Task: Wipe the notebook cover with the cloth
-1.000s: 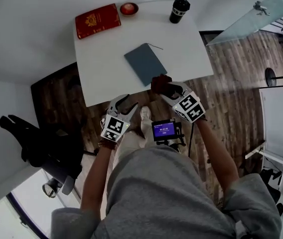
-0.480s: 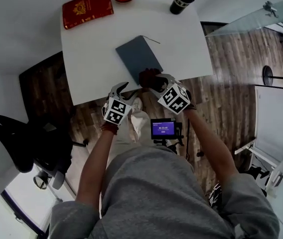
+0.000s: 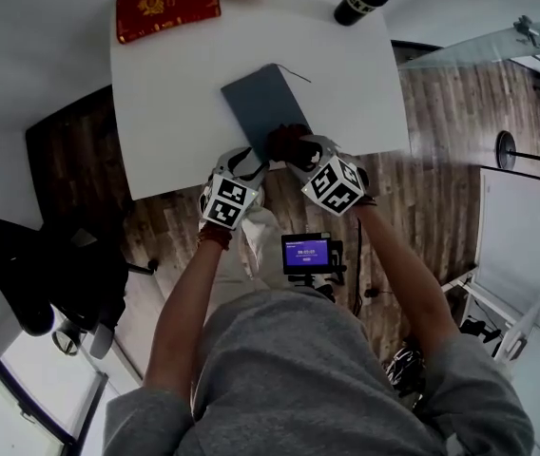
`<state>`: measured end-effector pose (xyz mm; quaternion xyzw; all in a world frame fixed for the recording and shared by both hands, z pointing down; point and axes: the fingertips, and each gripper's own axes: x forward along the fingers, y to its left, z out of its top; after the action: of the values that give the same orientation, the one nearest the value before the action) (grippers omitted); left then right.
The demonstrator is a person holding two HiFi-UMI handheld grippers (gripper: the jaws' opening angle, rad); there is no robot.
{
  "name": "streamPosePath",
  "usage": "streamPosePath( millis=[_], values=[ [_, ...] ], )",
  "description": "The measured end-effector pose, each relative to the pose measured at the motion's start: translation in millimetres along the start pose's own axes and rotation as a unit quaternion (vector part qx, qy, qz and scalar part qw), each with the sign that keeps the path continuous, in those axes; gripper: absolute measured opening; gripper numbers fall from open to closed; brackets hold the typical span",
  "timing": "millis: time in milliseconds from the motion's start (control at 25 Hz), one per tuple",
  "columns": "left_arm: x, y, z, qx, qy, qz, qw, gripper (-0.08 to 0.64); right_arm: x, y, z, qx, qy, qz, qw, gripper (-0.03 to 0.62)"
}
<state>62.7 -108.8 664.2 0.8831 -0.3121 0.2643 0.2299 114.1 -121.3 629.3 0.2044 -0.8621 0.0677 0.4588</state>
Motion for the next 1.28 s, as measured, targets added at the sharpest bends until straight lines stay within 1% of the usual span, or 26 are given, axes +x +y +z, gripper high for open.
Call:
streamPosePath(
  millis=[80, 240, 440, 560, 840, 960, 1040, 1280],
  values=[
    [3.1, 0.4, -2.5, 0.014, 0.004, -0.004, 0.9999, 0.213, 7.4, 2.4, 4.9, -0.005, -0.001, 0.005, 1.0, 0.202],
    [8.4, -1.9, 4.2, 0.047, 0.012, -0.013, 0.9987, 0.213, 20.4, 0.8, 10.2, -0.016, 0.004, 0.009, 1.0, 0.202],
    [18.6, -1.8, 5.8, 0.058, 0.03, -0.024, 0.9976, 0.21, 38.3, 3.0, 5.5, -0.023, 0.029, 0.027, 0.999, 0.201],
    [19.9, 2.4, 7.0, 0.061, 0.027, -0.02, 0.9976, 0.173, 42.2, 1.4, 6.5, -0.013, 0.031, 0.036, 0.999, 0.201],
    [21.2, 1.3, 4.9, 0.078, 0.027, 0.001, 0.9966, 0.158, 46.0, 0.9, 6.3, 0.002, 0.032, 0.049, 0.998, 0.196],
    [21.1, 2.1, 5.2, 0.079, 0.024, 0.005, 0.9966, 0.157, 48.4, -4.0, 7.3, 0.018, 0.032, 0.05, 0.998, 0.195],
    [20.7, 3.3, 6.6, 0.074, 0.021, 0.003, 0.9971, 0.158, 49.7, -8.0, 9.5, 0.033, 0.026, 0.048, 0.998, 0.19],
    [20.2, 2.0, 6.6, 0.064, 0.017, -0.015, 0.9977, 0.161, 54.1, -15.0, 12.0, 0.059, 0.016, 0.046, 0.997, 0.179]
  ],
)
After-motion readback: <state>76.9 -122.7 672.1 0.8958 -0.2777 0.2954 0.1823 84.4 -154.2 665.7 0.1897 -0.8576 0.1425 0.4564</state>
